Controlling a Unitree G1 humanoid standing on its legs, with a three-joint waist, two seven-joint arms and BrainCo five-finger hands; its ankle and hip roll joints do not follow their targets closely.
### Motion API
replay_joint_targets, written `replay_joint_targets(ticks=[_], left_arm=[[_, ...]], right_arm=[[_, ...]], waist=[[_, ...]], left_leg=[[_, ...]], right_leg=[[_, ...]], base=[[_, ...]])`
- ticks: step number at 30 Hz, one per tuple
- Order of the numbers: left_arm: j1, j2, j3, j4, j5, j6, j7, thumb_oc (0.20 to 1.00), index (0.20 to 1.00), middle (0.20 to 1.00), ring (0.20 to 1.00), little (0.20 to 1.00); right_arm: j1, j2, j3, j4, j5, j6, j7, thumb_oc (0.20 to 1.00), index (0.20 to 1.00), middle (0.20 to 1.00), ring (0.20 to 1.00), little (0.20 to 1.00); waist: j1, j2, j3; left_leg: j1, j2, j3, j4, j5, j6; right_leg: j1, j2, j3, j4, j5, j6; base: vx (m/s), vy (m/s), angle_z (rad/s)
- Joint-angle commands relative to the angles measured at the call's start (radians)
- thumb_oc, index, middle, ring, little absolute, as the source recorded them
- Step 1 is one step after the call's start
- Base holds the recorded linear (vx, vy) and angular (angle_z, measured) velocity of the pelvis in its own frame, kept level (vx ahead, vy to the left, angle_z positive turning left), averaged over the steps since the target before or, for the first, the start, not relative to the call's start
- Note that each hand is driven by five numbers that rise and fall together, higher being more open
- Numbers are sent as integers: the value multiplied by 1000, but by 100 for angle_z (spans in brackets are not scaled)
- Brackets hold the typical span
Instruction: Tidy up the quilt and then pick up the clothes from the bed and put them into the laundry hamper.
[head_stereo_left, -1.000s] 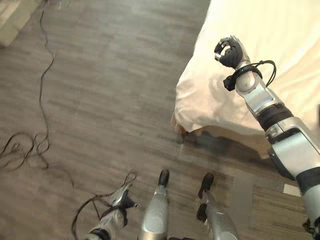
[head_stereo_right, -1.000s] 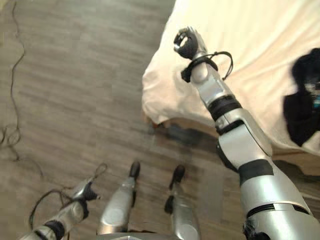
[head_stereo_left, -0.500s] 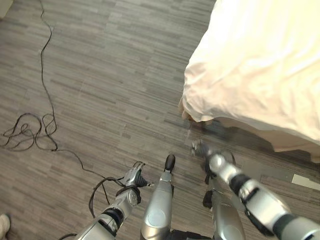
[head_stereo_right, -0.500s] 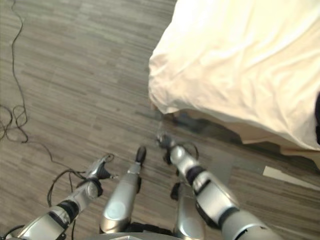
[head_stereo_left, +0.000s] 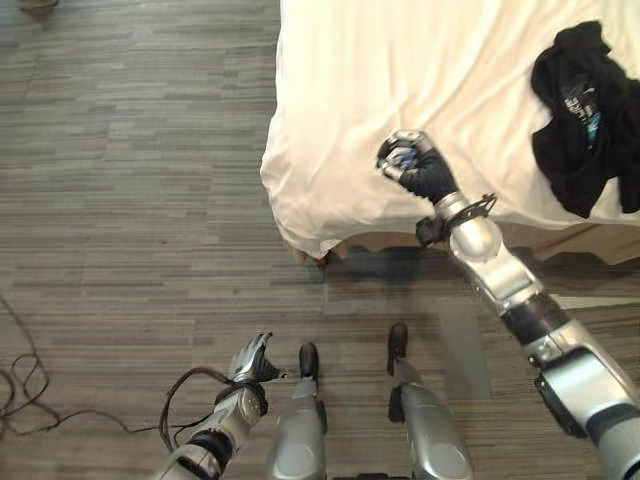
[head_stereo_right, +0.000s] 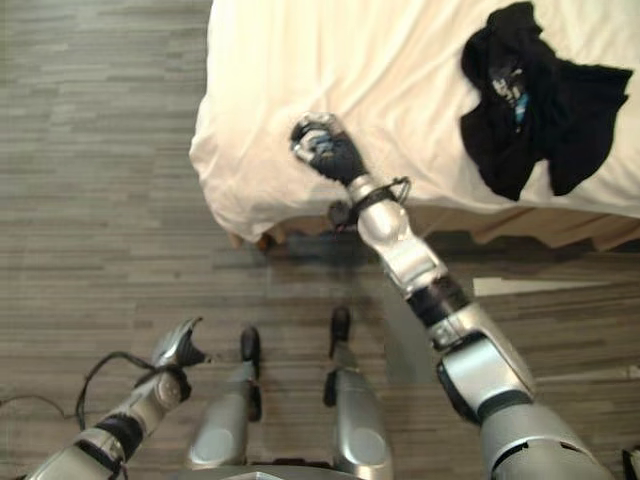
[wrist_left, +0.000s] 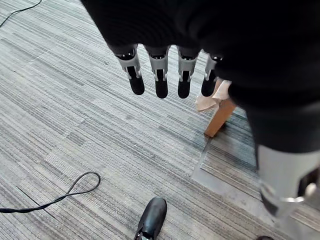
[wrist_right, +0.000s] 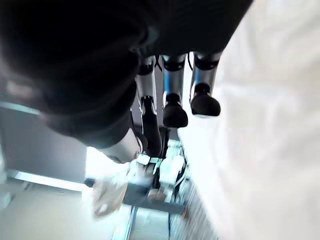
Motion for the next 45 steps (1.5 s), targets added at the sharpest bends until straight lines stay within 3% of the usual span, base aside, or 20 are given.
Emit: replay_joint_targets(ticks=[1,3,9,11,15,18,20,21,22,25,28,29,31,33,36,38,39,41,43,45], left_arm=[[-86,10,-59,19,-60,-25,40,1000,1000,1000,1000,1000],[-111,19,-77,-20,-104,-38,47,1000,1000,1000,1000,1000],[-86,-9,-34,-18,-137,-31,43,1000,1000,1000,1000,1000],[-34,-31,24,-7,-159,-26,27,1000,1000,1000,1000,1000],[34,-31,102,45,-177,-15,-10,1000,1000,1000,1000,1000],[87,-44,158,109,-196,6,-16,1000,1000,1000,1000,1000],[105,-58,175,127,-224,6,-27,1000,1000,1000,1000,1000],[114,-61,181,136,-233,4,-34,1000,1000,1000,1000,1000],[117,-61,193,158,-249,3,-56,1000,1000,1000,1000,1000],[122,-64,174,176,-208,-2,-70,1000,1000,1000,1000,1000],[113,-63,129,202,-131,1,-109,1000,1000,1000,1000,1000],[121,-63,136,189,-148,-3,-111,1000,1000,1000,1000,1000],[124,-63,142,168,-163,-3,-104,1000,1000,1000,1000,1000],[115,-63,154,139,-200,-16,-61,1000,1000,1000,1000,1000],[110,-85,187,115,-266,-33,-38,1000,1000,1000,1000,1000],[98,-106,200,136,-293,-43,-22,1000,1000,1000,1000,1000],[84,-121,203,143,-318,-45,-15,1000,1000,1000,1000,1000],[72,-121,189,151,-314,-44,-17,1000,1000,1000,1000,1000],[68,-120,178,179,-288,-40,-48,1000,1000,1000,1000,1000],[72,-122,173,183,-264,-30,-55,1000,1000,1000,1000,1000]], right_arm=[[-117,-68,-80,167,91,10,-114,200,200,200,200,200],[-149,-50,-212,448,331,22,-131,200,200,200,200,200],[101,21,-361,423,499,-2,-106,200,200,200,200,200],[414,109,-488,350,588,-37,-79,200,200,200,200,200],[712,175,-561,358,564,9,-17,200,200,200,200,200],[834,212,-567,430,473,59,3,200,200,200,200,200],[869,223,-548,528,358,102,7,564,564,564,564,564],[873,231,-537,563,332,114,15,1000,1000,1000,1000,1000],[867,234,-509,641,263,134,19,1000,1000,1000,1000,1000],[863,232,-495,683,201,146,17,1000,1000,1000,1000,1000],[886,234,-451,691,182,160,54,1000,1000,1000,1000,1000],[884,224,-429,678,171,158,56,1000,1000,1000,1000,1000],[891,228,-421,660,175,158,53,1000,1000,1000,1000,1000],[886,227,-387,631,171,154,50,1000,1000,1000,1000,1000],[886,234,-360,630,140,159,47,1000,1000,1000,1000,1000],[873,234,-339,636,111,158,38,1000,1000,1000,1000,1000],[860,232,-321,641,93,157,31,1000,1000,1000,1000,1000],[849,222,-312,631,72,153,29,1000,1000,1000,1000,1000],[866,229,-341,633,81,154,41,1000,1000,1000,1000,1000],[869,230,-358,632,74,162,42,1000,1000,1000,1000,1000]], waist=[[33,68,68],[39,82,92],[18,66,93],[-24,42,64],[-97,10,-7],[-135,-8,-50],[-140,12,-76],[-148,12,-99],[-167,12,-131],[-157,14,-162],[-184,5,-211],[-171,-14,-206],[-147,-35,-191],[-94,-82,-168],[-51,-97,-166],[-16,-99,-164],[11,-79,-178],[21,-65,-191],[3,-65,-213],[-20,-69,-206]], left_leg=[[-9,14,-20,26,-42,-34],[-53,9,-19,87,-65,-29],[-33,5,-2,108,-95,-10],[17,-4,7,108,-129,4],[164,-21,61,74,-177,28],[303,-12,153,12,-188,36],[363,10,222,-18,-187,34],[377,14,245,-30,-181,32],[414,22,276,-37,-181,24],[449,28,318,4,-225,21],[433,108,381,200,-149,-22],[358,181,330,502,17,-68],[289,202,267,662,65,-72],[147,143,154,788,1,-2],[69,74,37,727,-46,18],[36,30,-45,542,-76,20],[72,-34,-157,208,-79,9],[72,-82,-263,96,-31,4],[95,-81,-234,108,-76,28],[157,-99,-199,113,-120,59]], right_leg=[[-23,-89,43,226,-234,53],[-63,-89,53,271,-247,53],[-36,-83,72,253,-246,56],[19,-84,82,230,-247,64],[79,-100,88,286,-230,97],[77,-136,22,407,-114,147],[73,-200,-161,498,-127,132],[78,-194,-213,493,-145,123],[71,-117,-269,458,-190,116],[115,-143,-400,436,-249,96],[204,-28,-307,307,-334,-6],[272,42,-233,229,-357,-66],[310,69,-191,195,-361,-93],[336,64,-96,149,-328,-109],[372,59,11,104,-318,-88],[405,53,104,73,-317,-58],[431,60,179,59,-323,-29],[449,70,244,112,-355,-21],[449,85,293,223,-410,-12],[356,63,280,487,-312,42]], base=[[-50,-11,34],[-51,13,26],[52,66,-3],[188,123,-4],[238,164,-24],[200,133,-86],[192,105,-92],[339,-24,-124],[274,-62,-116],[335,-48,-99],[436,-312,-53],[444,-319,-94],[283,-243,-177],[208,-15,-229],[255,133,-182],[444,249,-186],[532,316,-72],[596,330,-218],[518,250,-200],[477,251,-76]])
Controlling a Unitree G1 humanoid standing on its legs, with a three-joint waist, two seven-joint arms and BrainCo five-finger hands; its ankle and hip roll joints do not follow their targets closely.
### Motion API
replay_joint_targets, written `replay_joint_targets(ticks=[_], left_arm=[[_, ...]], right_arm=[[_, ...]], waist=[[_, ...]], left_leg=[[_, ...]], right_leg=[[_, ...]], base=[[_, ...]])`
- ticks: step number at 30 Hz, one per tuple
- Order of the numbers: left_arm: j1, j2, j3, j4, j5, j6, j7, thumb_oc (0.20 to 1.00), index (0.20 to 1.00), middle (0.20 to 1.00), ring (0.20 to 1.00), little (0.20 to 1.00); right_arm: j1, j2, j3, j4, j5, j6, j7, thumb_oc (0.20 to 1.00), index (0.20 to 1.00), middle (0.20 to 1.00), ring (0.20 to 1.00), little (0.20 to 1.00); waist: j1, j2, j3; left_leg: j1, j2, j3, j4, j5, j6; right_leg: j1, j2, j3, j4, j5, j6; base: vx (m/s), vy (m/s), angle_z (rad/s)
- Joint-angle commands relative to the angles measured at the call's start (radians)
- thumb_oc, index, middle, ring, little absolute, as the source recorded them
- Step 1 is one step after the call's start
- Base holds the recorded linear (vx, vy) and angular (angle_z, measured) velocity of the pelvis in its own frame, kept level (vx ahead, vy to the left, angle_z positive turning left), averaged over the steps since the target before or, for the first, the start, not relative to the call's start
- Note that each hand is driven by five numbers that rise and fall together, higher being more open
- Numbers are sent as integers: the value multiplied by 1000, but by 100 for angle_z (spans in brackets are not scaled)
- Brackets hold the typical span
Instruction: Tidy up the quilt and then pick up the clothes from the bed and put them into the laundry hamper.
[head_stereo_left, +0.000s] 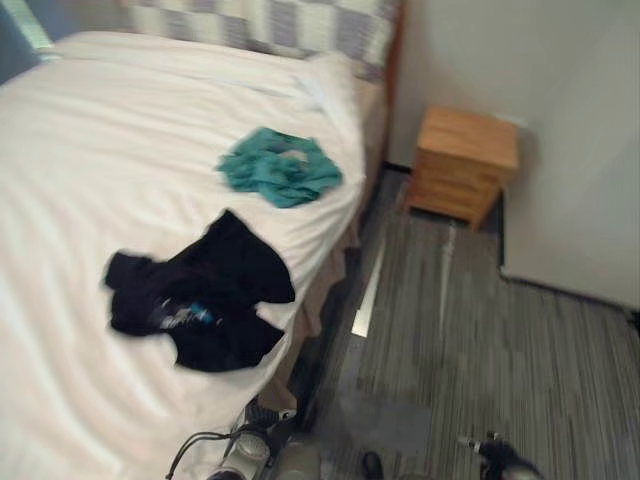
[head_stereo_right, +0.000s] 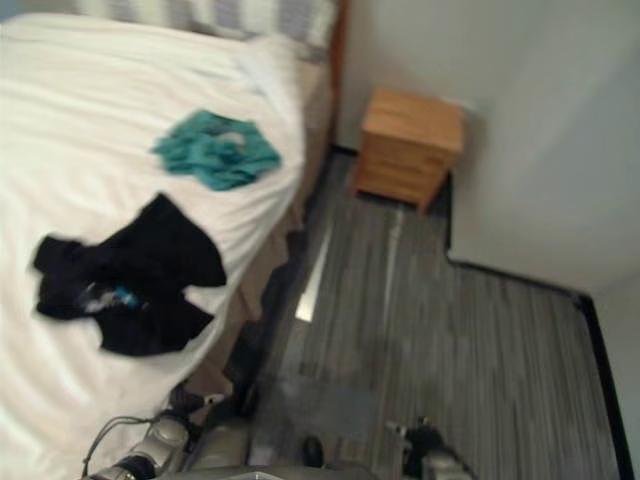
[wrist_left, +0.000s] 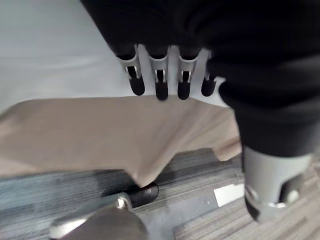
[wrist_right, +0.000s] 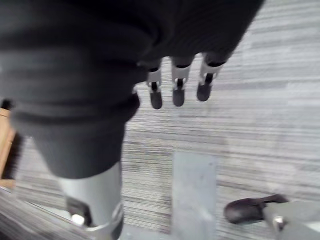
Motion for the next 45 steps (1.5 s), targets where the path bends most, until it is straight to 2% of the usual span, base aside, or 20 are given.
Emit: replay_joint_targets(ticks=[1,2,4,8,10,13,14,15,16,17,19,21,26,29,32,33,37,41,42,45], left_arm=[[-43,63,-24,-24,54,7,1,1000,1000,1000,1000,1000],[-48,73,-40,-16,91,14,7,1000,1000,1000,1000,1000],[-52,76,-42,-16,97,9,5,1000,1000,1000,1000,1000],[-59,86,-57,-30,134,-1,-21,1000,1000,1000,1000,1000],[-64,93,-70,-26,165,-3,-35,1000,1000,1000,1000,1000],[-72,72,-90,-4,224,2,-12,1000,1000,1000,1000,1000],[-60,65,-82,4,217,4,-27,1000,1000,1000,1000,1000],[-60,65,-82,4,217,4,-27,1000,1000,1000,1000,1000],[-54,69,-51,20,189,3,-25,1000,1000,1000,1000,1000],[-39,79,-38,-7,165,8,-24,1000,1000,1000,1000,1000],[-35,94,-30,-37,130,5,-8,1000,1000,1000,1000,1000],[-33,100,-23,-53,118,0,3,1000,1000,1000,1000,1000],[-23,88,-11,-56,139,-5,13,1000,1000,1000,1000,1000],[-17,82,-6,-44,139,0,2,1000,1000,1000,1000,1000],[-9,73,-2,-43,123,4,-4,1000,1000,1000,1000,1000],[-10,75,3,-51,107,6,0,1000,1000,1000,1000,1000],[-12,77,7,-59,89,2,13,1000,1000,1000,1000,1000],[-25,80,-1,-56,82,-13,21,1000,1000,1000,1000,1000],[-35,80,-6,-43,89,-16,22,1000,1000,1000,1000,1000],[-36,89,1,-30,82,-16,28,1000,1000,1000,1000,1000]], right_arm=[[-8,67,-61,-31,-29,6,-9,1000,1000,1000,1000,1000],[-12,69,-64,-41,-32,4,-17,1000,1000,1000,1000,1000],[-11,66,-59,-43,-39,2,-14,1000,1000,1000,1000,1000],[25,69,-50,-54,-38,-10,-4,1000,1000,1000,1000,1000],[21,65,-50,-39,-48,-7,-7,1000,1000,1000,1000,1000],[25,77,-39,-29,-50,-12,-12,1000,1000,1000,1000,1000],[44,74,-31,-22,-29,-13,6,1000,1000,1000,1000,1000],[44,74,-31,-22,-29,-13,6,1000,1000,1000,1000,1000],[56,69,-39,-19,-26,-9,9,1000,1000,1000,1000,1000],[53,50,-34,-21,-37,-6,9,1000,1000,1000,1000,1000],[23,29,-27,-12,-73,5,-5,1000,1000,1000,1000,1000],[7,21,-5,-20,-119,15,-5,1000,1000,1000,1000,1000],[-13,16,22,-51,-162,3,-7,1000,1000,1000,1000,1000],[-10,30,17,-49,-174,6,-5,1000,1000,1000,1000,1000],[0,47,8,-55,-187,10,-6,1000,1000,1000,1000,1000],[-7,53,4,-72,-186,13,-8,1000,1000,1000,1000,1000],[-19,57,11,-104,-175,5,-19,1000,1000,1000,1000,1000],[-39,39,29,-153,-175,-7,-37,1000,1000,1000,1000,1000],[-53,20,32,-174,-188,-6,-45,1000,1000,1000,1000,1000],[-63,-3,51,-230,-238,-5,-53,1000,1000,1000,1000,1000]], waist=[[-1,-65,53],[-39,-35,78],[-56,-23,83],[-126,-28,69],[-141,-28,57],[-151,-13,53],[-154,7,43],[-154,7,43],[-128,-22,62],[-93,-47,90],[-52,-77,115],[-17,-75,123],[20,-41,76],[22,-42,51],[10,-36,47],[0,-27,62],[-17,-8,79],[-32,-20,80],[-39,-28,82],[-26,-45,81]], left_leg=[[234,13,106,-78,-114,20],[328,40,162,-144,-121,36],[372,45,185,-177,-125,37],[474,-5,180,-235,-178,40],[531,-11,200,-248,-227,24],[561,5,219,-201,-239,1],[515,19,243,19,-162,-45],[514,19,243,19,-162,-45],[343,57,252,379,-21,-93],[260,52,246,556,17,-77],[133,54,254,702,-30,-43],[84,81,269,624,-69,-35],[156,46,352,-45,-58,-25],[177,37,421,-101,-49,-7],[260,-4,392,-143,-92,42],[316,-12,368,-166,-109,65],[385,-9,271,-203,-116,76],[403,-32,115,-202,-136,61],[412,-47,12,-200,-155,47],[418,-43,-63,-179,-183,24]], right_leg=[[-192,-103,-59,614,5,209],[-314,-128,-141,778,36,202],[-352,-136,-185,764,18,196],[-415,-29,-217,403,-18,184],[-409,-54,-304,191,15,187],[-392,-55,-345,149,23,171],[-341,-43,-323,148,24,133],[-341,-44,-323,147,24,133],[-265,-67,-325,136,20,91],[-221,-76,-313,119,17,70],[-158,-95,-277,77,9,60],[-101,-111,-253,38,-11,73],[-27,-127,-245,1,-60,122],[-3,-125,-259,65,-98,133],[-104,-148,-288,379,-62,195],[-179,-181,-302,559,27,222],[-287,-128,-242,635,1,187],[-311,-106,-94,283,-25,174],[-338,-114,76,160,21,215],[-350,-137,130,115,57,234]], base=[[497,312,-108],[376,244,-107],[355,189,-90],[536,91,-25],[586,8,21],[485,-12,14],[307,-11,3],[532,-66,45],[338,-85,56],[442,-119,77],[350,-21,-17],[459,130,-108],[466,233,-86],[436,202,-5],[406,225,38],[318,189,48],[326,51,73],[360,-163,184],[229,-116,190],[344,-269,204]])
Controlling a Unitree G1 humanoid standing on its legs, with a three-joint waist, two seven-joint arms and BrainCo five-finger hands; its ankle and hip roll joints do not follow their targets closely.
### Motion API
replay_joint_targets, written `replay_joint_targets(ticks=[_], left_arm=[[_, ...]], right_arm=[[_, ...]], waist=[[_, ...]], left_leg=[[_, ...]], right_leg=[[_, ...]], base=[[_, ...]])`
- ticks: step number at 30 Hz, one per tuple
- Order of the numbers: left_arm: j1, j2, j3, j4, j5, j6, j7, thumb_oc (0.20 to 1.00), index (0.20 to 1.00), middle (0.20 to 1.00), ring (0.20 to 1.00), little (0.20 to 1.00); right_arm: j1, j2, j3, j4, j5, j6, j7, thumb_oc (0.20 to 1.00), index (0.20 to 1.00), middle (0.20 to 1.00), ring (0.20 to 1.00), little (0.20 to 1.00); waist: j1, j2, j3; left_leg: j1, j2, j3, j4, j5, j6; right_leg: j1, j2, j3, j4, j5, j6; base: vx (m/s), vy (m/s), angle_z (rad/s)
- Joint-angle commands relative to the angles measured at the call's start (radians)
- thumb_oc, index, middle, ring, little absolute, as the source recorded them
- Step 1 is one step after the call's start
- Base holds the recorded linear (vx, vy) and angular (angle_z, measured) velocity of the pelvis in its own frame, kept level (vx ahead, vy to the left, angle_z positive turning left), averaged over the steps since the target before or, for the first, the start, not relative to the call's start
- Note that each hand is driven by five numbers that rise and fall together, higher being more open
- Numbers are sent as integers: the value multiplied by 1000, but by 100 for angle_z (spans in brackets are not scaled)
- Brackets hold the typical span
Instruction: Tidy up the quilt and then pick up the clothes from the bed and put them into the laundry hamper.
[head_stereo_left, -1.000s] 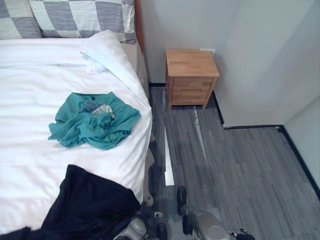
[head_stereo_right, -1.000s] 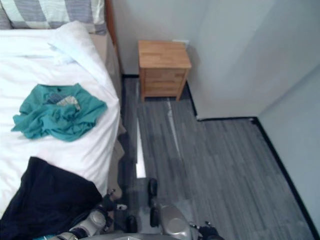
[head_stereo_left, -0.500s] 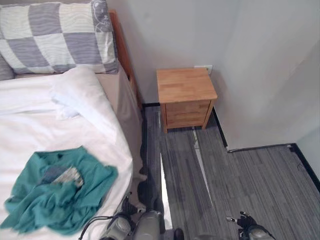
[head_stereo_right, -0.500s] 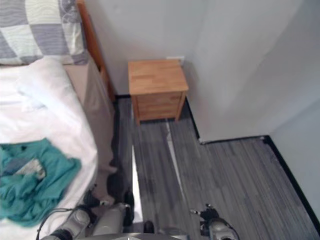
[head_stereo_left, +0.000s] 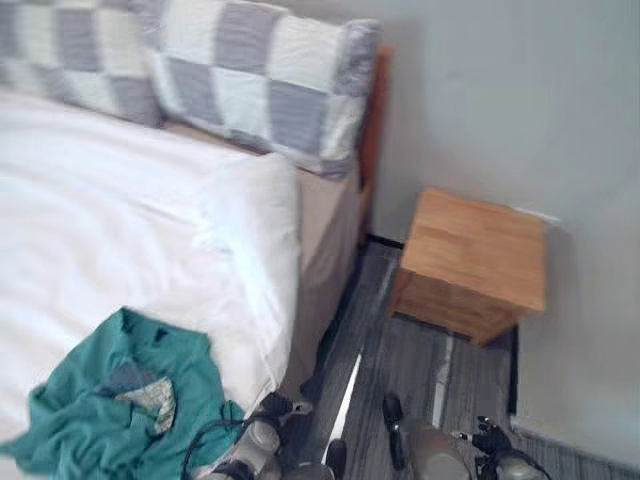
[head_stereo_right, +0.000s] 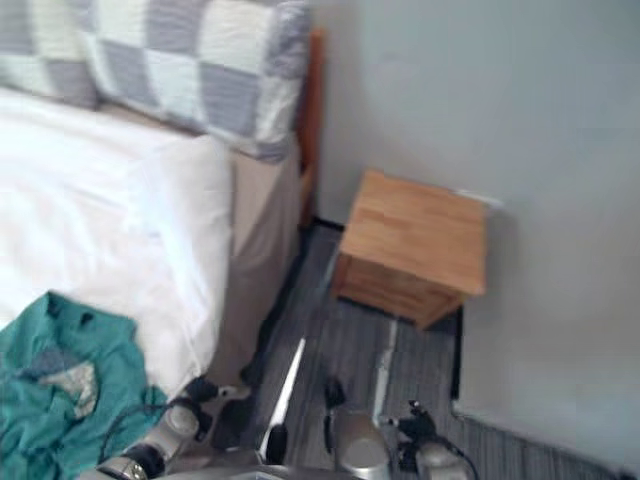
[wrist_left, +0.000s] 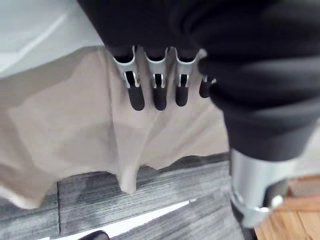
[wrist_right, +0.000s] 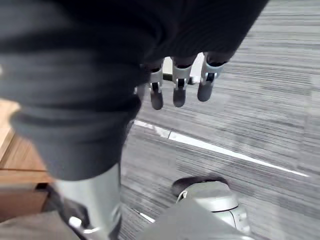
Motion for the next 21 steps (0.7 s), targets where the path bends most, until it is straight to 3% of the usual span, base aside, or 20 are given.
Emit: replay_joint_targets(ticks=[1,3,6,7,8,9,10,11,12,16,19,21], left_arm=[[-12,89,16,7,-35,-6,55,1000,1000,1000,1000,1000],[36,112,63,27,-50,-6,69,1000,1000,1000,1000,1000],[57,111,82,26,-57,-7,72,1000,1000,1000,1000,1000],[57,107,77,27,-56,-6,77,1000,1000,1000,1000,1000],[50,106,71,24,-52,-5,75,1000,1000,1000,1000,1000],[41,110,66,14,-48,-5,73,1000,1000,1000,1000,1000],[34,126,67,-18,-33,3,61,1000,1000,1000,1000,1000],[38,130,63,-40,-25,1,44,1000,1000,1000,1000,1000],[48,132,56,-47,-18,2,24,1000,1000,1000,1000,1000],[69,158,49,-27,22,11,-16,1000,1000,1000,1000,1000],[71,185,45,-9,36,12,-17,1000,1000,1000,1000,1000],[60,197,35,-1,29,3,-19,1000,1000,1000,1000,1000]], right_arm=[[-46,-38,-2,-128,-108,-24,-21,1000,1000,1000,1000,1000],[-47,-107,-11,-305,-160,-41,-25,1000,1000,1000,1000,1000],[-47,-153,-42,-378,-162,-53,-33,1000,1000,1000,1000,1000],[-52,-180,-71,-395,-155,-60,-52,1000,1000,1000,1000,1000],[-60,-202,-93,-415,-153,-63,-64,1000,1000,1000,1000,1000],[-66,-224,-120,-436,-149,-68,-84,1000,1000,1000,1000,1000],[-67,-265,-183,-443,-151,-68,-127,1000,1000,1000,1000,1000],[-42,-285,-225,-461,-152,-69,-141,1000,1000,1000,1000,1000],[-31,-304,-255,-468,-163,-59,-147,1000,1000,1000,1000,1000],[-35,-430,-339,-496,-266,-25,-175,1000,1000,1000,1000,1000],[-118,-540,-321,-463,-338,-7,-198,1000,1000,1000,1000,1000],[-196,-608,-289,-409,-345,5,-209,1000,1000,1000,1000,1000]], waist=[[47,-49,2],[72,-77,-8],[73,-79,-16],[71,-78,-7],[55,-83,-2],[42,-87,5],[18,-95,6],[8,-78,0],[4,-72,-10],[0,-66,-27],[1,-67,-12],[4,-64,3]], left_leg=[[27,22,50,59,-106,-148],[-2,64,-24,123,-130,-176],[-36,86,-16,137,-118,-191],[-71,97,44,154,-108,-194],[-114,107,153,179,-99,-195],[-136,133,317,200,-100,-193],[-153,182,569,267,-111,-182],[-160,203,667,243,-63,-189],[-147,204,697,207,-59,-190],[-136,175,632,103,-30,-179],[-138,169,604,68,-20,-169],[-142,158,569,63,-22,-170]], right_leg=[[39,-95,-31,-35,78,74],[97,-105,-106,-73,89,73],[123,-114,-170,-91,83,65],[147,-130,-216,-91,76,65],[161,-156,-266,-89,66,67],[176,-174,-318,-90,55,67],[198,-191,-423,-85,31,57],[215,-184,-489,-70,9,52],[217,-183,-513,-59,14,54],[175,-213,-562,91,2,64],[98,-202,-469,205,0,99],[90,-171,-355,150,-15,95]], base=[[211,-289,200],[293,-558,198],[95,-212,165],[49,-148,119],[-34,-123,167],[-154,-147,183],[-121,-118,283],[-68,-91,259],[83,18,253],[82,63,129],[-4,-1,87],[46,-47,49]])
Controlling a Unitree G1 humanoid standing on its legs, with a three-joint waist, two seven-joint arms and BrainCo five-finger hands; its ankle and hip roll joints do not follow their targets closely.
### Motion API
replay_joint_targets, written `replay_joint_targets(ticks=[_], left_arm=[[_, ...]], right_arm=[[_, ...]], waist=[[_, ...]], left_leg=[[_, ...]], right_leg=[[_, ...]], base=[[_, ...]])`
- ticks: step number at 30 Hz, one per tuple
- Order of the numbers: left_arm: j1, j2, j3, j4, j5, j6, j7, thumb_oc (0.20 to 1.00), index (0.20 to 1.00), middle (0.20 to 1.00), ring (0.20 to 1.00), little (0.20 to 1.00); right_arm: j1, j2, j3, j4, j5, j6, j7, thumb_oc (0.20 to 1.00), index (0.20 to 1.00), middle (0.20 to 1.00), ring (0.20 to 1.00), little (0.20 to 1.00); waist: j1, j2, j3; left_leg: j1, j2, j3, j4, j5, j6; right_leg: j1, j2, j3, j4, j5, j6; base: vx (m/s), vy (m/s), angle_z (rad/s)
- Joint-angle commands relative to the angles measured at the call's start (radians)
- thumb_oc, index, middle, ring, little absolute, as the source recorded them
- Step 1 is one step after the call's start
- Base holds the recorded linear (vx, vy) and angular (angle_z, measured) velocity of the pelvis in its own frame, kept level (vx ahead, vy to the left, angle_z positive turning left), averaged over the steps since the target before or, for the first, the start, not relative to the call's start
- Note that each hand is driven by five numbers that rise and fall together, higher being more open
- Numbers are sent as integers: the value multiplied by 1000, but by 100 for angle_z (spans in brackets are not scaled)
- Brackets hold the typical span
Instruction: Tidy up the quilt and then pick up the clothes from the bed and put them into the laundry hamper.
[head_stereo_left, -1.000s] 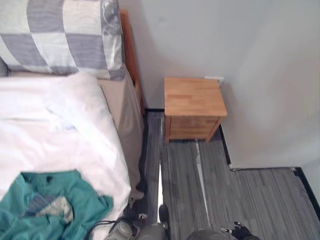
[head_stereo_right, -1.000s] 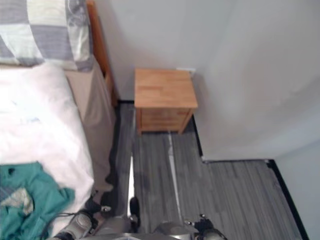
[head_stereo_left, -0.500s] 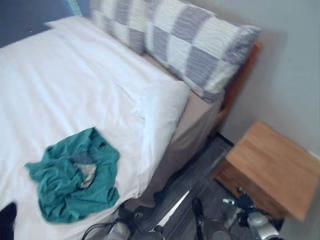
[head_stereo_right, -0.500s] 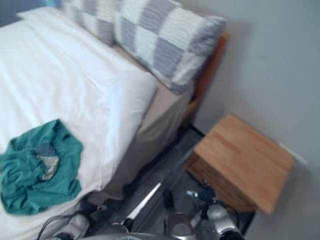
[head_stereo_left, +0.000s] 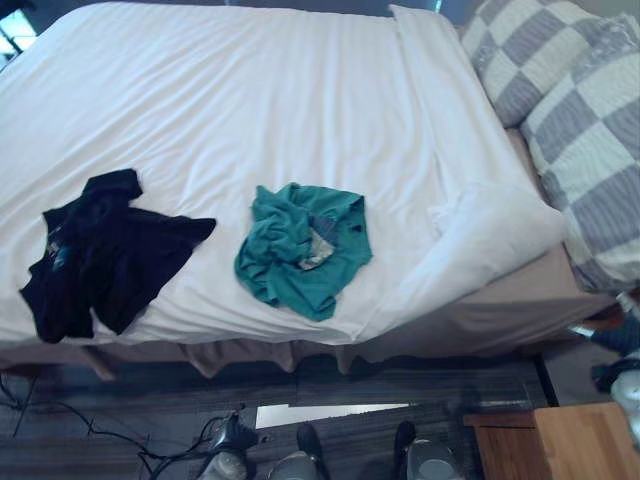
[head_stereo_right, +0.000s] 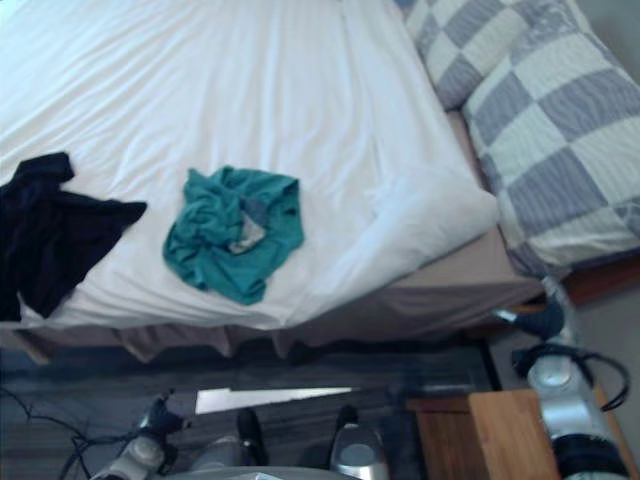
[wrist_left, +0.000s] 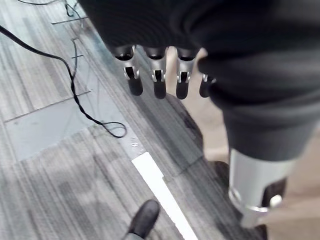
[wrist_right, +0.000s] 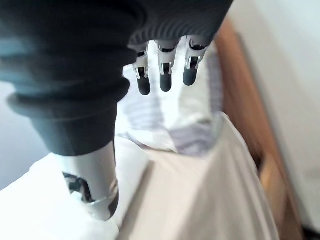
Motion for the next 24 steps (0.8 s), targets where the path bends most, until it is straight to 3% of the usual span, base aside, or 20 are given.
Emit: replay_joint_targets(ticks=[1,2,7,11,16,17,18,19,24], left_arm=[[-54,35,-21,-3,19,-23,-9,1000,1000,1000,1000,1000],[-69,56,-35,-2,14,-28,-9,1000,1000,1000,1000,1000],[-86,74,-30,-10,-26,-40,20,1000,1000,1000,1000,1000],[-86,68,-49,-39,-51,-57,37,1000,1000,1000,1000,1000],[-123,69,-98,-66,-62,-70,43,1000,1000,1000,1000,1000],[-123,68,-98,-66,-62,-70,43,1000,1000,1000,1000,1000],[-132,71,-103,-69,-66,-71,45,1000,1000,1000,1000,1000],[-139,56,-112,-72,-67,-70,45,1000,1000,1000,1000,1000],[-120,0,-110,-62,-60,-63,47,1000,1000,1000,1000,1000]], right_arm=[[-184,-108,26,93,-39,8,-48,1000,1000,1000,1000,1000],[-260,-164,61,140,-47,15,-50,1000,1000,1000,1000,1000],[-457,-208,177,236,-44,27,-51,1000,1000,1000,1000,1000],[-692,-263,325,327,-36,28,-41,1000,1000,1000,1000,1000],[-980,-244,557,474,-31,13,-5,1000,1000,1000,1000,1000],[-982,-244,559,475,-30,13,-5,1000,1000,1000,1000,1000],[-1003,-236,597,495,-47,13,9,696,696,696,696,696],[-1029,-214,636,539,-58,14,28,200,200,200,200,200],[-886,-165,565,513,-48,14,29,200,200,200,200,200]], waist=[[20,5,27],[28,3,39],[62,-1,68],[67,45,101],[72,103,154],[71,103,154],[74,111,160],[70,122,160],[50,127,133]], left_leg=[[46,45,-81,-27,-65,-82],[39,42,-99,-17,-70,-88],[2,47,-120,17,-67,-104],[-53,59,-136,1,-26,-120],[-111,71,-141,-9,10,-136],[-112,71,-141,-9,10,-136],[-119,74,-140,-10,17,-139],[-119,78,-137,-17,28,-143],[-74,90,-129,-52,37,-147]], right_leg=[[19,36,160,-47,-80,82],[9,26,219,-103,-66,75],[-17,-3,197,-139,-30,84],[-82,20,188,-125,-24,73],[-171,39,185,-86,-27,65],[-171,39,185,-85,-27,65],[-183,42,186,-76,-31,63],[-188,48,183,-69,-37,59],[-140,62,170,-87,-49,48]], base=[[63,-125,62],[40,-101,69],[-24,-171,43],[-60,-109,21],[-91,-73,2],[-55,-42,-8],[-46,-55,-3],[-47,-66,-8],[12,-24,-8]])
